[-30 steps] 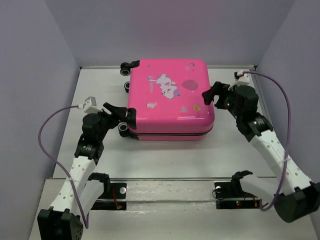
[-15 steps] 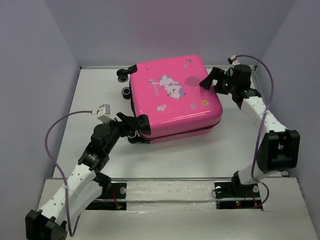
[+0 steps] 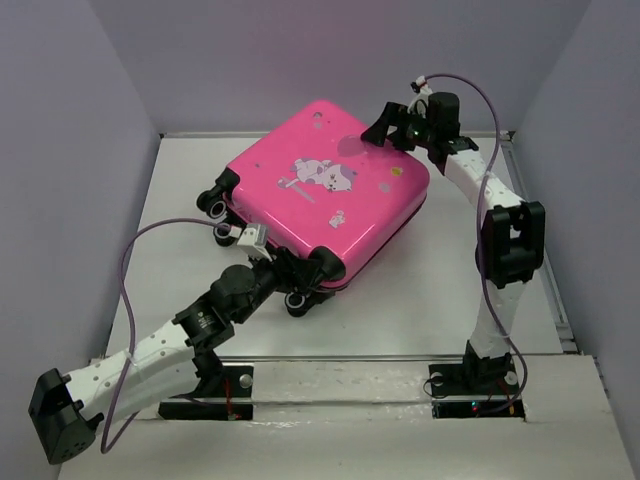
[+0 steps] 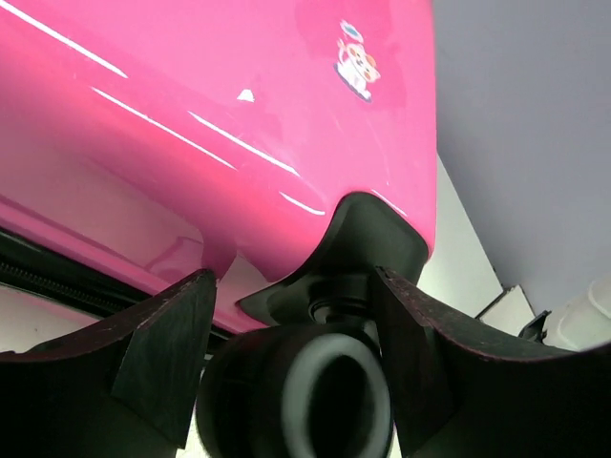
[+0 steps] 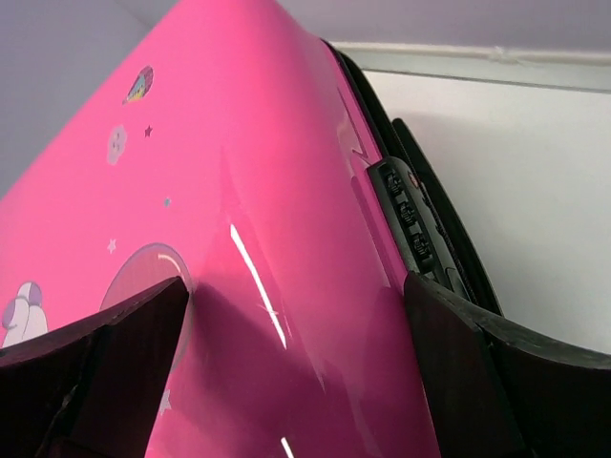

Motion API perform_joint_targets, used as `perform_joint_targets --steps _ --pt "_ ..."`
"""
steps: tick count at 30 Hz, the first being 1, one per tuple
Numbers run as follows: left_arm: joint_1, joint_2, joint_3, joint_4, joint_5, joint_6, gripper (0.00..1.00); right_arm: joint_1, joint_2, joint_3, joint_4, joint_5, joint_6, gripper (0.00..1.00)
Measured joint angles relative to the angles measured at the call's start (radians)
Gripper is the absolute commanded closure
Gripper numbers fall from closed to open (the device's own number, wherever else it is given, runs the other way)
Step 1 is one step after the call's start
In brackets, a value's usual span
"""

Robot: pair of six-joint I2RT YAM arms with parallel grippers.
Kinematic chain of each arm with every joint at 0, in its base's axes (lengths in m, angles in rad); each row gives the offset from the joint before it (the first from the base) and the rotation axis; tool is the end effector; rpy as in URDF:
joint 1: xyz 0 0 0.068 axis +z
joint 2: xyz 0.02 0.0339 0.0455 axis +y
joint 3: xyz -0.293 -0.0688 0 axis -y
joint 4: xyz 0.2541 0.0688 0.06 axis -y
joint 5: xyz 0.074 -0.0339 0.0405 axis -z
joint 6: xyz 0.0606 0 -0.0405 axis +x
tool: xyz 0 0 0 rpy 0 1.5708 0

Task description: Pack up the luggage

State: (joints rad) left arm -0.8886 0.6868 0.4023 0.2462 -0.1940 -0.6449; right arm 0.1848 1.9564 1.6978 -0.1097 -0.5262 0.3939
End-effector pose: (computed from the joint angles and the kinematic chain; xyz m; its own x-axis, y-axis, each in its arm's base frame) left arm 0.1273 -0.1382 0.2804 -0.4041 -0.4380 -0.8030 0.4971 0.6318 -0.5948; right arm 0.4949 0.1235 0.3325 -0.5646 0.2321 -0.7921 -0.4362 0.7308 0.5250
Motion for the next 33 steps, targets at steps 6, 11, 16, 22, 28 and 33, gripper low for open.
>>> perform_joint_targets --steps 6,11,16,22,28,33 --pt "-0.044 0.053 0.039 -0.007 -0.024 0.021 0.94 0.042 0.147 0.212 -0.014 -0.039 0.021 0.0" --pt "-0.06 0.073 0.043 -0.021 0.002 0.036 0.94 0.061 0.133 0.248 -0.053 -0.013 0.005 0.0" --pt "-0.066 0.122 0.045 -0.025 0.033 0.042 0.94 0.111 -0.077 0.134 -0.13 -0.039 0.002 0.0" --pt "-0.065 0.127 0.046 -0.023 0.037 0.043 0.49 0.205 -0.599 -0.246 -0.055 -0.058 -0.04 0.26" --pt "-0.059 0.045 0.06 -0.083 0.018 0.04 0.06 0.191 -1.062 -0.828 0.098 0.002 0.006 0.93" --pt "-0.059 -0.016 0.122 -0.15 0.079 0.027 0.01 0.196 -1.177 -1.219 0.119 0.008 0.072 0.79"
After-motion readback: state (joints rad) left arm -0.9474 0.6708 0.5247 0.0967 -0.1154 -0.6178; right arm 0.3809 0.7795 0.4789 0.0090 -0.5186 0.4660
